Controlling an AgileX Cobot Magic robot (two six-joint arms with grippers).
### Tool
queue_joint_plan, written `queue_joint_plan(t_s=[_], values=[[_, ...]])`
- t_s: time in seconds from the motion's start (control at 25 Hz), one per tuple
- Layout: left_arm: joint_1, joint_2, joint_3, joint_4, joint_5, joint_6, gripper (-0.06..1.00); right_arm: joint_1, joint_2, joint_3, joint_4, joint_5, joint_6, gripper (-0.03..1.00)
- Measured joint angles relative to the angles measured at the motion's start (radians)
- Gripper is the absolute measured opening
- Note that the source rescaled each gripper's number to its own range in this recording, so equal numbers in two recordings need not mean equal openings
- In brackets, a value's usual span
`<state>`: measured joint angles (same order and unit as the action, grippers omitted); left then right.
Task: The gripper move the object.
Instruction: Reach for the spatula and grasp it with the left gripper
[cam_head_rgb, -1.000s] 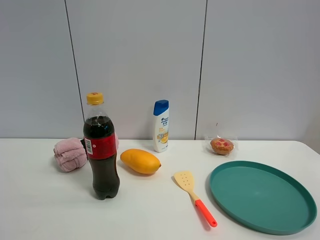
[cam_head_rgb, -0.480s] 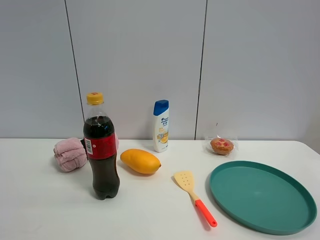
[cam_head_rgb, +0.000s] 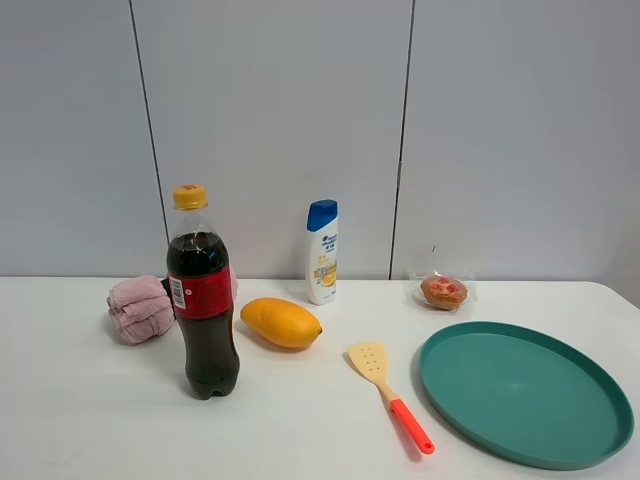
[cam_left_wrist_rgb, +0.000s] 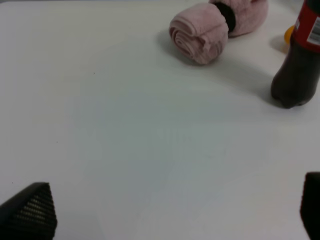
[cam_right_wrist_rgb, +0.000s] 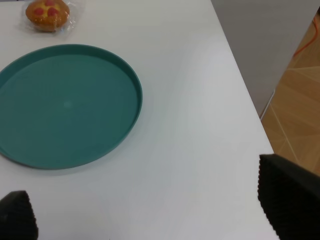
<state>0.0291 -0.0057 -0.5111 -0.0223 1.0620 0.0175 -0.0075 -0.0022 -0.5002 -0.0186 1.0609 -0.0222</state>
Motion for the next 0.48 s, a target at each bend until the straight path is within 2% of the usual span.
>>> queue_joint_plan(t_s=[0.28,0.48], values=[[0.0,0.0,-0.008,-0.033,-0.006,0.0,1.0,0.0,0.0,0.0,0.0,0.0,0.0,1.0],[0.002,0.072,-0.099,-0.054,-0.034,0.005,1.0,0.0,0.0,0.0,0.0,0.0,0.0,1.0]])
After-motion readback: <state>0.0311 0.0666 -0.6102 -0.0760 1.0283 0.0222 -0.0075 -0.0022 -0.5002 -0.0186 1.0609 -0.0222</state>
